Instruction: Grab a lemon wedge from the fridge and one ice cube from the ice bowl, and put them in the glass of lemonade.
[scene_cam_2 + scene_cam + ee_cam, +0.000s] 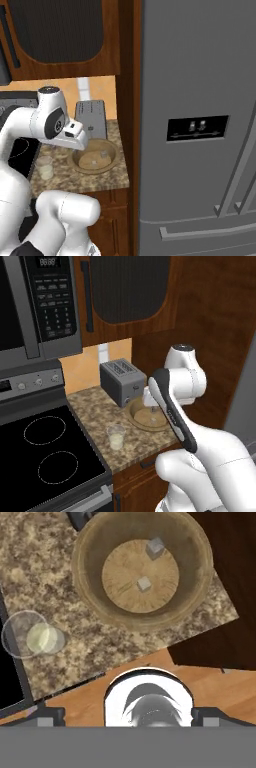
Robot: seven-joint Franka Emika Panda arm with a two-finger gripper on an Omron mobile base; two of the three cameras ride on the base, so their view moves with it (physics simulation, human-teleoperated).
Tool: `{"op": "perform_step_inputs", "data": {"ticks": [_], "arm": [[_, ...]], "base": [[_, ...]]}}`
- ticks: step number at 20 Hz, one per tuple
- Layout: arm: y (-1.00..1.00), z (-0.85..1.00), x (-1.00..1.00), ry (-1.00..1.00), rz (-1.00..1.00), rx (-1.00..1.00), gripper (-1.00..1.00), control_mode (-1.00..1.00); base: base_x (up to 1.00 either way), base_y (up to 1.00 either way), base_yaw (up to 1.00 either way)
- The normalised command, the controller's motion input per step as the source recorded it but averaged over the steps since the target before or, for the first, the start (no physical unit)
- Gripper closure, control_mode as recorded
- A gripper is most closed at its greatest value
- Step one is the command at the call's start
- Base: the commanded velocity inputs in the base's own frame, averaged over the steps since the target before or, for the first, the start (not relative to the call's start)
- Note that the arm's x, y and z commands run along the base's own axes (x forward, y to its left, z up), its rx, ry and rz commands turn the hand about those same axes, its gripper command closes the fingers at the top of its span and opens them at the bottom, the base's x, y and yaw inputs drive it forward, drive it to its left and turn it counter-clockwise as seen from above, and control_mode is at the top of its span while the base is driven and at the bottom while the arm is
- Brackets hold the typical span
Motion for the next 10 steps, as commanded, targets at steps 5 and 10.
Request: {"op": "perform_step_inputs", "data": {"ticks": [5, 10], "arm": [[-0.03, -0.36, 0.8, 0.16, 0.0, -0.01, -1.0, -1.0], [-0.3, -0.17, 0.85, 0.02, 0.07, 0.0, -1.0, -1.0]], "base": [[0.0, 0.0, 0.0], [0.0, 0.0, 0.0]]}}
